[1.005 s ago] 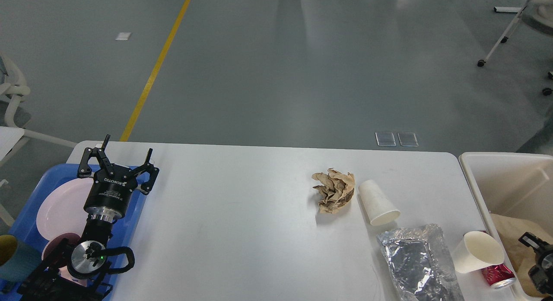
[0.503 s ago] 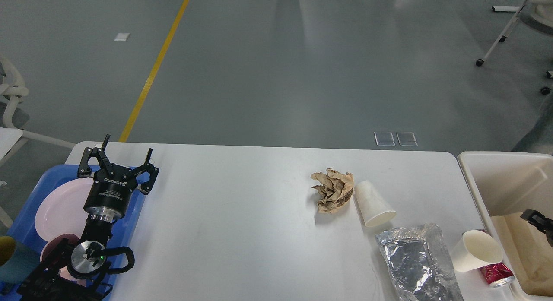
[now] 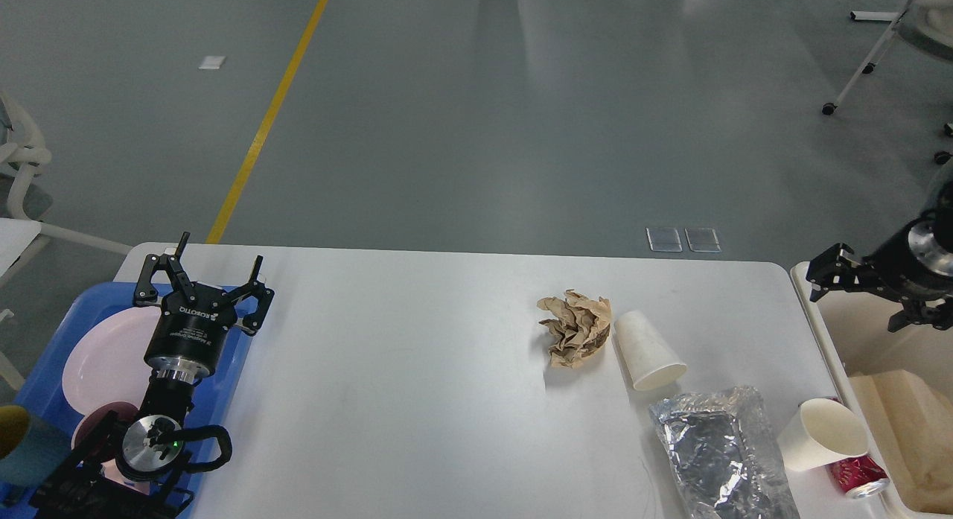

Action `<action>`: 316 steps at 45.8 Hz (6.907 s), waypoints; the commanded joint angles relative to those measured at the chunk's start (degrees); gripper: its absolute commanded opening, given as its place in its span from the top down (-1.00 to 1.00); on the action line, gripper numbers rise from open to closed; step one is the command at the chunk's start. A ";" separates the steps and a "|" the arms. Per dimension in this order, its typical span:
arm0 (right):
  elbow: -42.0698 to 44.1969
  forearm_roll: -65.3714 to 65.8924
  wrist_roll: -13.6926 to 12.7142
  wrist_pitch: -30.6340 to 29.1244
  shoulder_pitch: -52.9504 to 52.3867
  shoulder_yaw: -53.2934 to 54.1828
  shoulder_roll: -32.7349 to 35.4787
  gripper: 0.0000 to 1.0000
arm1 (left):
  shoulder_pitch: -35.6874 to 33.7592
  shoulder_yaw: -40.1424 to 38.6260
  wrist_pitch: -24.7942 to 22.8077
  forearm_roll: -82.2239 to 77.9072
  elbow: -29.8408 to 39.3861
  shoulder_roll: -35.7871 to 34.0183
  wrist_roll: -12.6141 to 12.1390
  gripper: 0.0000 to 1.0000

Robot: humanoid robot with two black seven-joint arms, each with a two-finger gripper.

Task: Tidy desktop
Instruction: 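Raise the right gripper out of the bin and move to the foil packet, then lower the right gripper onto the foil packet and grasp it, then lift the foil packet and drop it into the white bin, then raise the right gripper from the bin toward the crumpled paper scrap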

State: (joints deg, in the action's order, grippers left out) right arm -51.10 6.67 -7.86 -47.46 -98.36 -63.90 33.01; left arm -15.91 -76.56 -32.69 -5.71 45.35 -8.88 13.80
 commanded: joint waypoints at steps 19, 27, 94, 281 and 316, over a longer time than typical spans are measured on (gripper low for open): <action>-38.97 -5.00 0.04 -7.54 -44.18 -8.87 -7.35 -1.00 | 0.00 0.09 0.00 0.00 0.00 0.00 0.09 -0.92; -43.12 -5.00 0.04 -7.54 -46.74 -8.87 -6.12 -0.98 | 0.00 0.01 0.00 0.00 0.00 0.00 0.09 -0.92; -27.74 1.76 -1.54 40.42 18.03 4.93 -21.06 -0.84 | 0.00 0.01 0.00 0.00 0.00 0.00 0.09 -0.92; 8.27 -14.76 -1.45 41.30 25.12 -10.29 0.92 1.00 | 0.00 0.09 0.00 0.00 0.00 0.00 0.09 -0.92; 39.68 -14.50 -2.33 41.65 54.42 -9.31 -14.21 1.00 | 0.00 0.01 0.00 0.00 0.00 0.00 0.09 -0.92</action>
State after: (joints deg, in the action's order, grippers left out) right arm -11.43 -7.85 -10.02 -5.79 -44.07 -73.22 18.92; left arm -15.91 -76.48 -32.69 -5.71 45.35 -8.88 13.88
